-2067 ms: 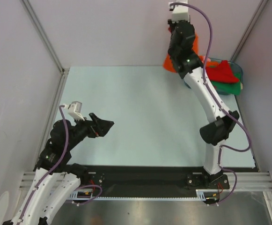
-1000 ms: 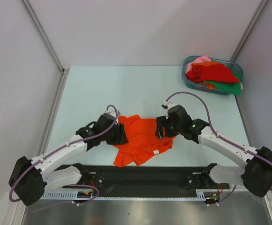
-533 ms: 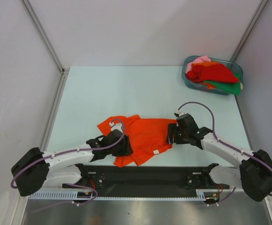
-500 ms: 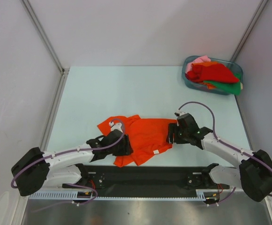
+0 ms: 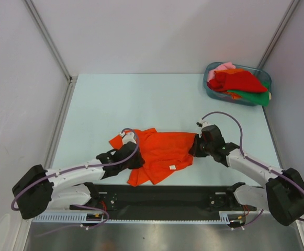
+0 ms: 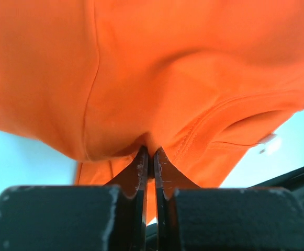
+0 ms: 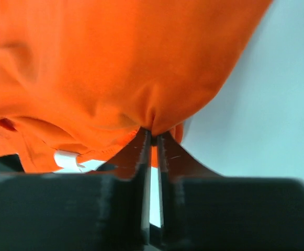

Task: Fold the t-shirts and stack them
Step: Flatten the tshirt out

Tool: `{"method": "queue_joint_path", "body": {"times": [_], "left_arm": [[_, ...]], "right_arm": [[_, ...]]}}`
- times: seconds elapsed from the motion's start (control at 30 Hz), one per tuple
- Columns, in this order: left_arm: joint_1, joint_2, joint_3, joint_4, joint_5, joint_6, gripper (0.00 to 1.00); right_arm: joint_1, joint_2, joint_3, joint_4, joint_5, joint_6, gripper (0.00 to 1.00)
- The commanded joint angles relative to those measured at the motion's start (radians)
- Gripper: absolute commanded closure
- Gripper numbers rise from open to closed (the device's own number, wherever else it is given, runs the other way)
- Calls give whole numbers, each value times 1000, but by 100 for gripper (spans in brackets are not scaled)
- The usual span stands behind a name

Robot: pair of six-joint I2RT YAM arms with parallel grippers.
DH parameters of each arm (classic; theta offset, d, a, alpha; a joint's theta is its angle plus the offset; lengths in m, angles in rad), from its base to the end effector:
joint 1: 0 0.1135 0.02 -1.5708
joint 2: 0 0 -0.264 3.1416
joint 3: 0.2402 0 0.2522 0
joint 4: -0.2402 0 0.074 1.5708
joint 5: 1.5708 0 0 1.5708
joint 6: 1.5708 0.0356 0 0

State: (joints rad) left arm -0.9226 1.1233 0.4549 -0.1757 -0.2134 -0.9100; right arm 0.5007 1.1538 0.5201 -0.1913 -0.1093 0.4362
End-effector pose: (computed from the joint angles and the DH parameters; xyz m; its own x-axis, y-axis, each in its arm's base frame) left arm 0.1313 -0.1608 0.1655 -0.8250 -0.1887 -0.5327 0.0698 0.9014 -0.4274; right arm 0.1913 0.1091 0.1778 -0.8131 0.0338 -0.5812 -0.2191 0.9071 0.3593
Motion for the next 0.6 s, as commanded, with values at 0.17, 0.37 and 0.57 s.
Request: {"method": "queue_joint_path", "body": {"times": [0.17,0.37,0.57], "left_arm": [[-4,-186,256,-214,-170,166,100],[-4,-402,466,-344,-297,340,100],[-2,-427,751,-277,-317,627,100]], "right_arm": [[76,-178,167,-147,-4,-57,100],[191,-327,387,-272,-32,-109,100],[260,-333,631,-304,66,-166,100]]}}
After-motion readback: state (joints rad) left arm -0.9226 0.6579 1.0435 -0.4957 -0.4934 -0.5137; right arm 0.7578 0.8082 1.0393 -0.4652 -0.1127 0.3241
